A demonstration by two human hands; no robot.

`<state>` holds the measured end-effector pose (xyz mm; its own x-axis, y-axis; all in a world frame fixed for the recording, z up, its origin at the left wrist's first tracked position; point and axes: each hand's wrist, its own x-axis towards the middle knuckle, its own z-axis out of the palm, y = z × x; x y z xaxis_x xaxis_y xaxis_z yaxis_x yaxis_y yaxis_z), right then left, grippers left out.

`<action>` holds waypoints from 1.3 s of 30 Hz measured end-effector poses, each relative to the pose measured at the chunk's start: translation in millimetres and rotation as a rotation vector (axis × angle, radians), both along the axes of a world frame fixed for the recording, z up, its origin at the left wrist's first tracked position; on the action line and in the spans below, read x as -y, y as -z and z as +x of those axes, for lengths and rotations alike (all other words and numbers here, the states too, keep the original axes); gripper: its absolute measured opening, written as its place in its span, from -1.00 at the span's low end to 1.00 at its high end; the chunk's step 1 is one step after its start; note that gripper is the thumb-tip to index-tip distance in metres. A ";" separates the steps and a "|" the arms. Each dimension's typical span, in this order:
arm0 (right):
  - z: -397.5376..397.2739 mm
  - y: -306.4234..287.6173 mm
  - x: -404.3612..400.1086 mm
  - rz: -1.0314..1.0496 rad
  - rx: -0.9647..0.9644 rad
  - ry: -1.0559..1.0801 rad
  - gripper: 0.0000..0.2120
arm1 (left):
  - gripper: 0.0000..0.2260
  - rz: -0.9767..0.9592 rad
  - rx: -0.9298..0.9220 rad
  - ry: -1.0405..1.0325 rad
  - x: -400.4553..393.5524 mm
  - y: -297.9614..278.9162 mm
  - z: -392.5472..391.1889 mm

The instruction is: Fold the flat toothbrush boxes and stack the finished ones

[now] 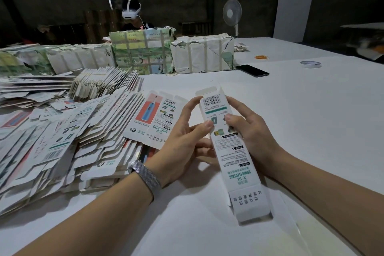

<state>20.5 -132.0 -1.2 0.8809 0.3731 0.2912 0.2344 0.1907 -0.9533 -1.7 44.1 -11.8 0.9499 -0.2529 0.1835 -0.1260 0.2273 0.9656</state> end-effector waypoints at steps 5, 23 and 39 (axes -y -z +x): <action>6.7 -2.0 0.8 -0.023 0.008 0.015 -0.61 | -0.47 -0.018 0.008 0.027 3.1 -1.6 -1.9; 16.8 3.5 3.5 -0.025 -0.093 0.043 -0.81 | -0.51 0.131 -0.007 -0.074 5.8 -4.8 -5.0; 11.4 4.7 4.2 -0.043 0.005 0.111 -0.64 | -0.70 0.050 -0.008 -0.055 3.8 -7.4 -9.1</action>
